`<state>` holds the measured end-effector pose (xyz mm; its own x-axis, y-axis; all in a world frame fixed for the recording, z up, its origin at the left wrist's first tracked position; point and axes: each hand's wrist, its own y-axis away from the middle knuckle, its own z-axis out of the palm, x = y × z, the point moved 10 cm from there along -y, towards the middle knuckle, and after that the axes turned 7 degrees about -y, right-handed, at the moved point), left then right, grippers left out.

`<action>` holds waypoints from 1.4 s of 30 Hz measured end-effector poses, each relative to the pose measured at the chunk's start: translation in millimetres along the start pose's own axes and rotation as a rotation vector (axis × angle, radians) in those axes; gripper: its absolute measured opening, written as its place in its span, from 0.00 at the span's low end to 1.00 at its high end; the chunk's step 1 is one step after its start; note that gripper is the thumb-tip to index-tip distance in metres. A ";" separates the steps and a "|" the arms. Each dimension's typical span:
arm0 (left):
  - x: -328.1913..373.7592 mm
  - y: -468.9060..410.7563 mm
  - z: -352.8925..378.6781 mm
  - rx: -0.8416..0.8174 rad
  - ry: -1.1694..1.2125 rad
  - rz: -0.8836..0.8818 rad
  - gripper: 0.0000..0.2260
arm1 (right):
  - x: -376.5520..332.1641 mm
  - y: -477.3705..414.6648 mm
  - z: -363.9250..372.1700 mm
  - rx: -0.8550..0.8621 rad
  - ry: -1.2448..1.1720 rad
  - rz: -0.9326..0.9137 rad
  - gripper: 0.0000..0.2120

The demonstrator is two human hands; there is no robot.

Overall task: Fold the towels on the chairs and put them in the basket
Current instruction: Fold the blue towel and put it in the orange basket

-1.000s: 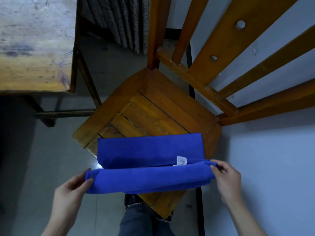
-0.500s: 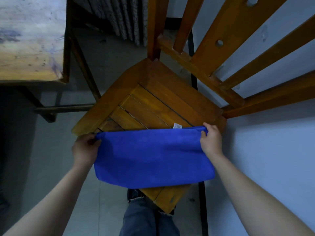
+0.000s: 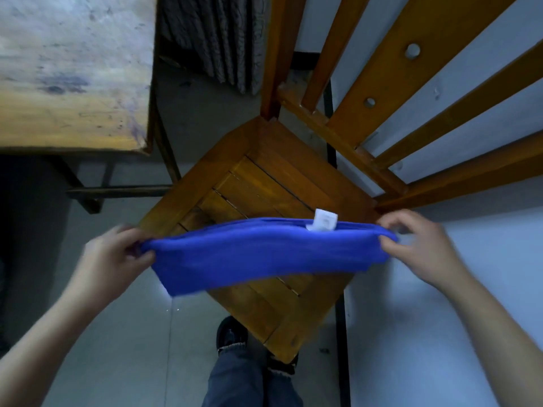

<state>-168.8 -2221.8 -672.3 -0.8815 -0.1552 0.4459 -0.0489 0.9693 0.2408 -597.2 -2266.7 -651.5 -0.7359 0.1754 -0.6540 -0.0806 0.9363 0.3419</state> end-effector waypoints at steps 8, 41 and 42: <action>52.4 52.2 -91.3 0.213 -0.128 0.276 0.10 | -94.0 57.4 -50.2 0.202 0.244 -0.397 0.12; 15.5 113.1 106.8 -0.228 -0.542 0.296 0.06 | 106.9 110.5 119.6 -0.184 0.466 0.193 0.11; 15.6 113.7 107.0 -0.239 -0.542 0.279 0.07 | 112.6 110.3 119.4 -0.188 0.384 0.246 0.08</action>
<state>-238.4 -2093.6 -730.1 -0.9608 0.2747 0.0365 0.2666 0.8806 0.3918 -608.7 -2107.3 -768.0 -0.9402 0.2264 -0.2546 0.0329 0.8040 0.5937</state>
